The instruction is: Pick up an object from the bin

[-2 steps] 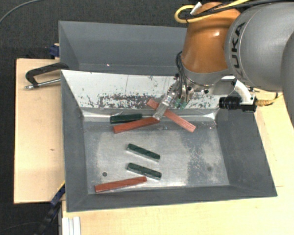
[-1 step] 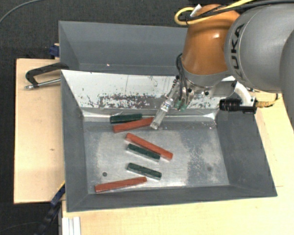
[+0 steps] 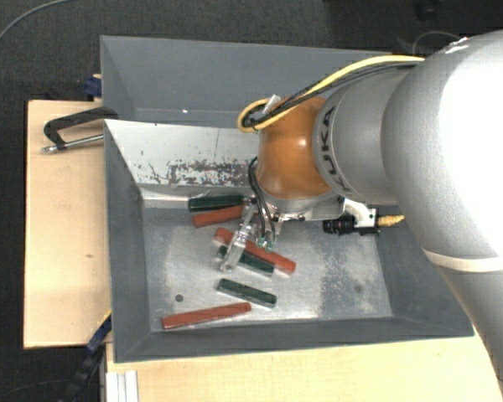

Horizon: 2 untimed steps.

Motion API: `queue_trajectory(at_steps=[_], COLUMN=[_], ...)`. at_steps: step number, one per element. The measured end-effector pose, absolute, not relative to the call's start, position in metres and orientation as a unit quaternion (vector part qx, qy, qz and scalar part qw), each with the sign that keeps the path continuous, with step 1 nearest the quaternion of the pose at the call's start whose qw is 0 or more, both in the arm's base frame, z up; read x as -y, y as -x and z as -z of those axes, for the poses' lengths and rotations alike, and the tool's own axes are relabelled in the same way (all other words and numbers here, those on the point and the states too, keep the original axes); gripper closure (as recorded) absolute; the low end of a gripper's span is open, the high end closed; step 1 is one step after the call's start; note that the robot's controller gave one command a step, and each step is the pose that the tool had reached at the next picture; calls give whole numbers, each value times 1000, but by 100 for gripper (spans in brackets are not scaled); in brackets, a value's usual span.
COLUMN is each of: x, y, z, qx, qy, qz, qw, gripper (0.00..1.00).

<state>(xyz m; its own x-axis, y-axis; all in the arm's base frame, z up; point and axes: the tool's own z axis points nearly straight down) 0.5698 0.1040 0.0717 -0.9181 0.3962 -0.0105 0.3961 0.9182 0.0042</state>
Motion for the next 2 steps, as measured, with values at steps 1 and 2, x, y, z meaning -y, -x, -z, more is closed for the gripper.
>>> queue_trajectory(at_steps=[1,2], x=[-103,-96], y=[-575,-586], z=[-79,-221], qx=[-979,-977], qy=[-203,-214], qz=[-3,-3], qw=[14,7], gripper=[100,100])
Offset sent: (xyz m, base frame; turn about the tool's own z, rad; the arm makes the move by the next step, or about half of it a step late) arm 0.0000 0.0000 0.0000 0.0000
